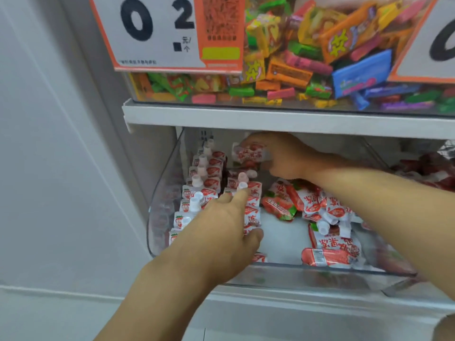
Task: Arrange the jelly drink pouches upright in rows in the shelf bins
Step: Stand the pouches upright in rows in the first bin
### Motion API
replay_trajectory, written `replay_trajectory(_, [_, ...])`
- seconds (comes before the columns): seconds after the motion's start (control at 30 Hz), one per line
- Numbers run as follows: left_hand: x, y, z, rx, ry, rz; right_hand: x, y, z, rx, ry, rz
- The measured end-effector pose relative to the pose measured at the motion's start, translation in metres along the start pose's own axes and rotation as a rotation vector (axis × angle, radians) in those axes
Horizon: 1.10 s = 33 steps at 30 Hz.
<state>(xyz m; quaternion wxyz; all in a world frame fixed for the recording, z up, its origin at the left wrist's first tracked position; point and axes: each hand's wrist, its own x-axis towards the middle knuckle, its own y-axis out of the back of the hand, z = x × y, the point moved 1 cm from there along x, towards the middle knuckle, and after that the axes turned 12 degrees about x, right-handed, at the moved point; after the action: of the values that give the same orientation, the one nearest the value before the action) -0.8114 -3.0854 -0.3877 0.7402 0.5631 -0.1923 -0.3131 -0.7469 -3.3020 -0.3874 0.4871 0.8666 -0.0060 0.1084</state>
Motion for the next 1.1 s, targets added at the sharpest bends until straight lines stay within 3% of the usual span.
replay_trajectory(0.17, [0.003,-0.001,-0.002,0.015,-0.007,0.035,0.011,-0.003,-0.002,0.225,-0.033,-0.061])
replay_trajectory(0.37, [0.003,-0.002,-0.002,0.024,-0.013,0.023,0.005,-0.003,-0.006,-0.130,0.108,-0.187])
replay_trajectory(0.57, [0.001,0.000,-0.002,0.022,-0.016,0.025,0.005,-0.009,0.001,-0.033,0.071,-0.183])
replay_trajectory(0.87, [0.001,0.001,-0.001,0.024,-0.014,0.020,0.007,-0.002,-0.001,0.247,-0.066,-0.110])
replay_trajectory(0.97, [0.001,0.002,-0.001,0.026,-0.013,0.027,0.014,-0.005,-0.001,0.253,-0.240,-0.194])
replay_trajectory(1.1, [0.001,0.001,-0.001,0.028,-0.015,0.042,0.024,-0.021,0.001,0.459,-0.474,-0.245])
